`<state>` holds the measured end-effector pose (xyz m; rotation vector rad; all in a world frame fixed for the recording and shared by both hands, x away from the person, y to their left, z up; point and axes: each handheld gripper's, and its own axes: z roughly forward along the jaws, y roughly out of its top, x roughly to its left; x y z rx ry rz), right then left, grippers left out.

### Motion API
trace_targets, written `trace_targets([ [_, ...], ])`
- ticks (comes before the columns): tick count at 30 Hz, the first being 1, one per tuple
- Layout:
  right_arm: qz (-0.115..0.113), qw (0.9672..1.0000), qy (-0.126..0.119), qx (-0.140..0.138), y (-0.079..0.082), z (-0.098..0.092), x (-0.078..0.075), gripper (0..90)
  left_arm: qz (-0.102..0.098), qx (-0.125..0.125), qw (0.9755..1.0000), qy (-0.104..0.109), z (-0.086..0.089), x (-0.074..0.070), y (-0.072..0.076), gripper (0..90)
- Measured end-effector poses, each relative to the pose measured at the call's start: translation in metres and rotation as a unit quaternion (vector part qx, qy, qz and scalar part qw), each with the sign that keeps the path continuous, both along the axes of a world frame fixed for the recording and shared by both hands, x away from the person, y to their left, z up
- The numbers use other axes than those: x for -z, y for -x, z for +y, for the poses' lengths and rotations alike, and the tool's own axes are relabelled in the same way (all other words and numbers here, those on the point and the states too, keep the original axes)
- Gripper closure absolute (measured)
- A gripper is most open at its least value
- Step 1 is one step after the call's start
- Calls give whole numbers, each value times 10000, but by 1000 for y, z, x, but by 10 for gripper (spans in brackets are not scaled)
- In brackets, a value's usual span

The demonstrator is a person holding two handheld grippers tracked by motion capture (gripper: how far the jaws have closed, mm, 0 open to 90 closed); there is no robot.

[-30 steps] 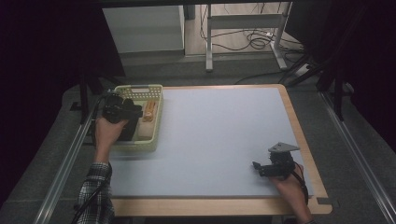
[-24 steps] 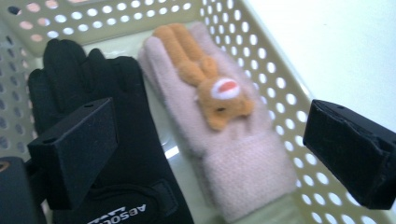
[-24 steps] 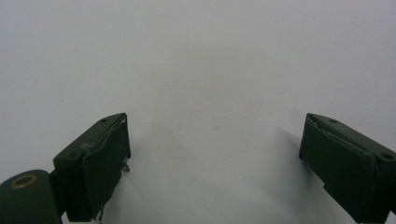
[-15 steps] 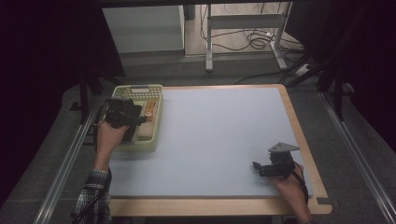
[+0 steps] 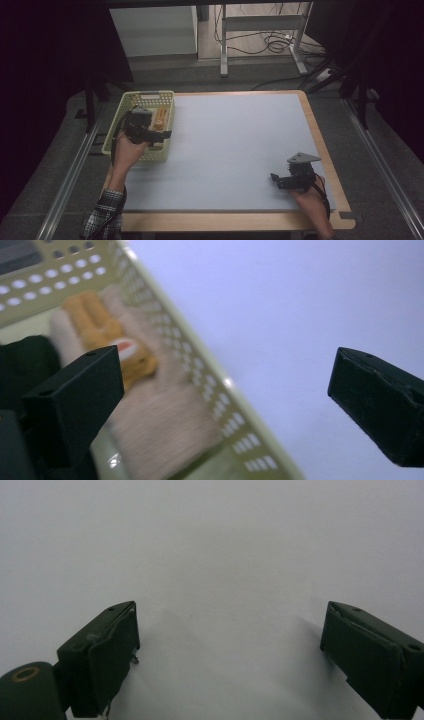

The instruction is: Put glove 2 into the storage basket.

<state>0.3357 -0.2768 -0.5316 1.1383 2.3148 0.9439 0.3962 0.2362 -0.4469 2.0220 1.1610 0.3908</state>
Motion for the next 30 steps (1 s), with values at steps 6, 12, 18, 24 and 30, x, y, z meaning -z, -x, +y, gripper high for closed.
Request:
trace_targets([
  [6,-7,10000,1,-7,0,0,0,83,-97,226,9997,50,-16,-1,8,21],
  [12,-4,10000,1,-5,0,0,0,83,-210,527,9983,147,-36,-2,20,20],
  [18,-5,10000,0,-5,0,0,0,83,-325,857,9956,207,-58,1,36,18],
  [24,-7,10000,2,-5,0,0,0,83,-426,1107,9926,266,-74,11,54,17],
  [30,-8,10000,2,-7,0,0,0,83,-414,1244,9910,252,-83,30,67,12],
])
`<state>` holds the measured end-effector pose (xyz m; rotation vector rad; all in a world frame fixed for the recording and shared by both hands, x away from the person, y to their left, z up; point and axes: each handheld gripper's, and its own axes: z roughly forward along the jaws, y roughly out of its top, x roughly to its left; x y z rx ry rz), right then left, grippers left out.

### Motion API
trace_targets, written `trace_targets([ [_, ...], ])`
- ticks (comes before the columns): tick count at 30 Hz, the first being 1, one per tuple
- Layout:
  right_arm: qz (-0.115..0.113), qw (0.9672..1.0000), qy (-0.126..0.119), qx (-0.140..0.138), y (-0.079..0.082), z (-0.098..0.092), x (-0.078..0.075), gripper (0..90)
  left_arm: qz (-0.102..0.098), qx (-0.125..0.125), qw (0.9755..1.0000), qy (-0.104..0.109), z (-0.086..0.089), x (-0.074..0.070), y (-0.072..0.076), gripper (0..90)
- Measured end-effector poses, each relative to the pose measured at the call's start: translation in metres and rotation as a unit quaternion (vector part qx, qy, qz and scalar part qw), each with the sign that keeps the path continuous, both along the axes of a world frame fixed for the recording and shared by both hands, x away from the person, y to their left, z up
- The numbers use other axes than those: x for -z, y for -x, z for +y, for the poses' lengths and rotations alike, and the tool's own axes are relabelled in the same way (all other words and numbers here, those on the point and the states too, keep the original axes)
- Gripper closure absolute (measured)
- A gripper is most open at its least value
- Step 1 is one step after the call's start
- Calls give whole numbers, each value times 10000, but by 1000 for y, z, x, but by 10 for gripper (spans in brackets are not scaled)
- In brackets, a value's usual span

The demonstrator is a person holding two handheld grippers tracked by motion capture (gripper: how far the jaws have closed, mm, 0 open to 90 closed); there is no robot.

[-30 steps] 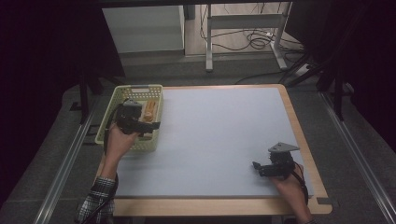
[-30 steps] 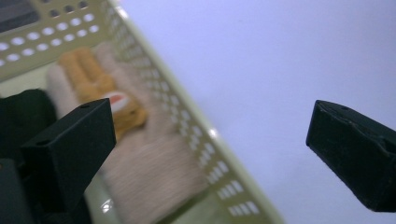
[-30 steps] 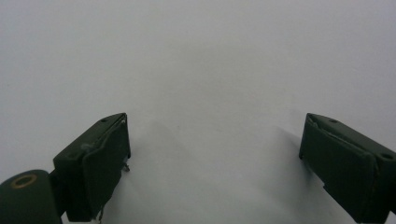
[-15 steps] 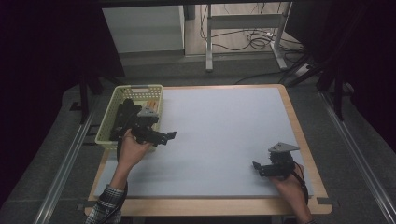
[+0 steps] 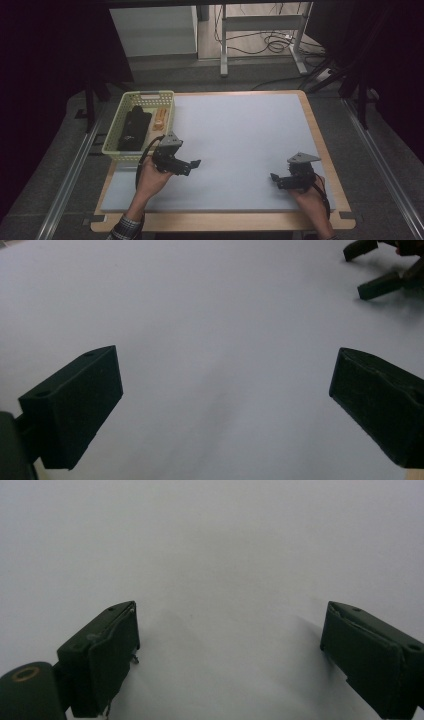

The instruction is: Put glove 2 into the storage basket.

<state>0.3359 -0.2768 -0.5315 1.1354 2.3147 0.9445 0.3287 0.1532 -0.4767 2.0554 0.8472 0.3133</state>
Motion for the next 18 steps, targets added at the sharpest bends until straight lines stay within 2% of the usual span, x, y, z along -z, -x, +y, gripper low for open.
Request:
trace_targets([
  [9,3,10000,-2,0,0,0,0,83,141,9,9997,-187,-1,34,14,4],
  [13,2,10000,1,-1,0,0,0,83,280,-19,9992,-295,2,53,21,3],
  [14,2,10000,1,-1,0,0,0,83,280,-19,9992,-295,2,53,21,2],
  [15,-1,10000,1,-1,0,0,0,83,352,-54,9987,-371,3,62,23,2],
  [16,-1,10000,1,-1,0,0,0,83,352,-54,9987,-371,3,62,23,2],
  [17,-2,10000,1,0,0,0,0,83,412,-100,9977,-537,3,69,24,1],
  [18,-2,10000,1,0,0,0,0,83,412,-100,9977,-537,3,69,24,1],
])
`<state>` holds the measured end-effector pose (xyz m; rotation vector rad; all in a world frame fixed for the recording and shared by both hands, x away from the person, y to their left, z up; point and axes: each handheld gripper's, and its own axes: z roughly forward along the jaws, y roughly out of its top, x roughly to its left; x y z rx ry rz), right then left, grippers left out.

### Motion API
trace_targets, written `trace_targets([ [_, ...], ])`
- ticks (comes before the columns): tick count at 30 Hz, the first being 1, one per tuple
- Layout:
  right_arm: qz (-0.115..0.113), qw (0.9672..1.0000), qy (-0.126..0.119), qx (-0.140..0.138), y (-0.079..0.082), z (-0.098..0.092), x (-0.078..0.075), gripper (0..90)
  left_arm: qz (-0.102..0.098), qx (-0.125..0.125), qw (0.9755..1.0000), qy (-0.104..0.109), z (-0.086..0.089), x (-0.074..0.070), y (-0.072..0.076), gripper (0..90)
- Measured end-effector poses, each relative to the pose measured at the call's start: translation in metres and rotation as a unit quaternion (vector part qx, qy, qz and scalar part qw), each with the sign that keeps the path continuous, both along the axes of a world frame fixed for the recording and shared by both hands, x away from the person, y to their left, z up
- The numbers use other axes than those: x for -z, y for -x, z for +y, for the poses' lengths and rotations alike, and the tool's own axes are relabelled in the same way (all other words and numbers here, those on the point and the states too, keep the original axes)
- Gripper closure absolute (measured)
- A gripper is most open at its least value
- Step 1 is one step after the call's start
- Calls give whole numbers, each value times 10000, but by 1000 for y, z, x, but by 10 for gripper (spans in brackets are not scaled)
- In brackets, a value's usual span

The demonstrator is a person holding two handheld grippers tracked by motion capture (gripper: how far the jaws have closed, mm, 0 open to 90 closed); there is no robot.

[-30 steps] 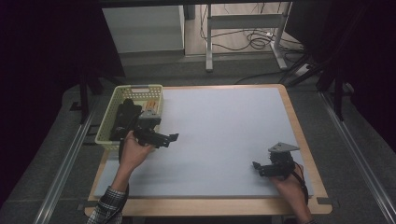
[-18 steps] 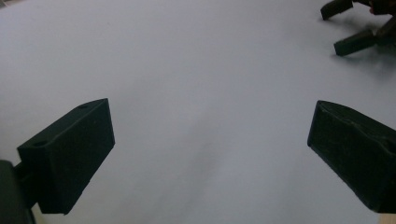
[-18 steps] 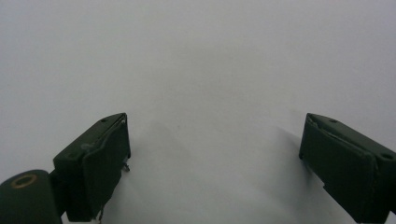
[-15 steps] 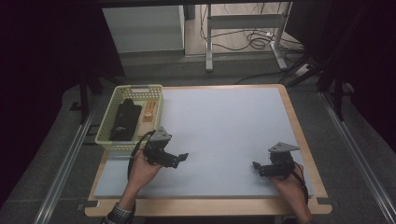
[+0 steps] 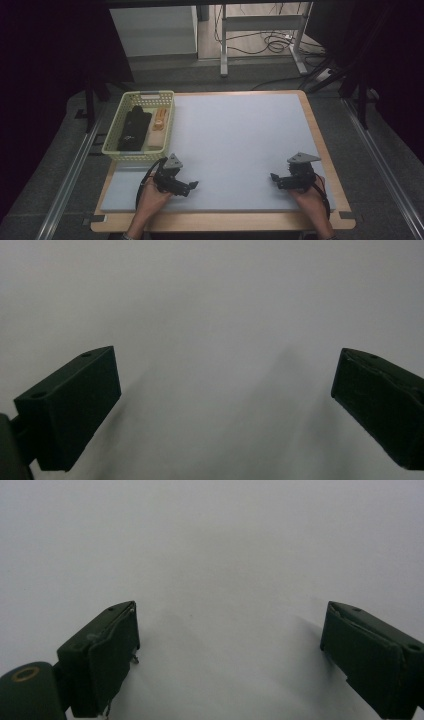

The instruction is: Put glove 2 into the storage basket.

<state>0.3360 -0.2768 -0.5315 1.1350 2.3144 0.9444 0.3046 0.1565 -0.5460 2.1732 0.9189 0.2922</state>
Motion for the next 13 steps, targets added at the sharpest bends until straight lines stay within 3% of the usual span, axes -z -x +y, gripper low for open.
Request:
trace_targets([
  [3,0,10000,-2,1,0,0,0,83,-15,-65,9997,-253,-3,4,2,5],
  [13,2,10000,-3,-1,0,0,0,83,-15,-93,9996,-267,-3,5,2,4],
])
